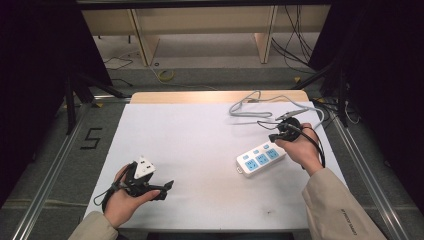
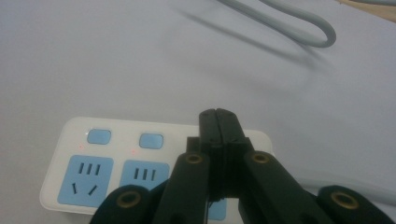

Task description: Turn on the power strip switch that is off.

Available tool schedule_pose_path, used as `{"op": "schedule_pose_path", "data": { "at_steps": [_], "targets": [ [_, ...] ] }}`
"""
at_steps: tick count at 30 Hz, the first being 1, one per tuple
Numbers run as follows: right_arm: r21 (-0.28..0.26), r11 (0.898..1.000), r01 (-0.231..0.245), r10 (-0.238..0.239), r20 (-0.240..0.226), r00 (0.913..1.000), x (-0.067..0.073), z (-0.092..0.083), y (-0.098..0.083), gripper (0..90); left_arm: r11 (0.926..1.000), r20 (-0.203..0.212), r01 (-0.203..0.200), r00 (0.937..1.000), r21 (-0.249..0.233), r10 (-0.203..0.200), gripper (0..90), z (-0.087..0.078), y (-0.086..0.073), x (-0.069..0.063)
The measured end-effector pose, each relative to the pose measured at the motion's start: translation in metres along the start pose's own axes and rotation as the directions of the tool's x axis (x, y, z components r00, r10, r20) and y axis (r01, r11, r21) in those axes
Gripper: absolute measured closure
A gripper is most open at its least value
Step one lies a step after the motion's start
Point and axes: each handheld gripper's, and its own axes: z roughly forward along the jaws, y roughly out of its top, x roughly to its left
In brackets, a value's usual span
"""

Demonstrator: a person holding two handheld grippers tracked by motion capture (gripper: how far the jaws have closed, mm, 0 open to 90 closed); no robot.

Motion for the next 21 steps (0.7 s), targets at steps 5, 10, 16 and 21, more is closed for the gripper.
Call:
{"op": "schedule_pose_path", "data": {
  "at_steps": [5,10,16,21],
  "targets": [
    [0.01,1.0,0.004,-0.004,-0.001,1.0,-0.0007,0.0023,0.0017,90.0,1.0,0.002,0.0,1.0,0.002,0.0,8.6,0.0,0.0001,-0.0001],
    [0.019,1.0,0.006,-0.006,-0.005,1.0,-0.0004,0.0048,0.0031,90.0,1.0,0.002,-0.002,1.0,0.002,0.002,8.6,0.0,0.0001,-0.0001],
    [0.024,1.0,0.009,-0.009,-0.009,0.9999,0.0,0.007,0.005,90.0,1.0,0.001,-0.002,1.0,0.001,0.002,8.6,0.0001,0.0,-0.0001],
    [0.027,1.0,0.009,-0.009,-0.008,0.9999,-0.0007,0.0086,0.0067,90.0,1.0,0.001,-0.002,1.0,0.002,0.002,8.6,0.0,0.0,-0.0001]
  ]
}}
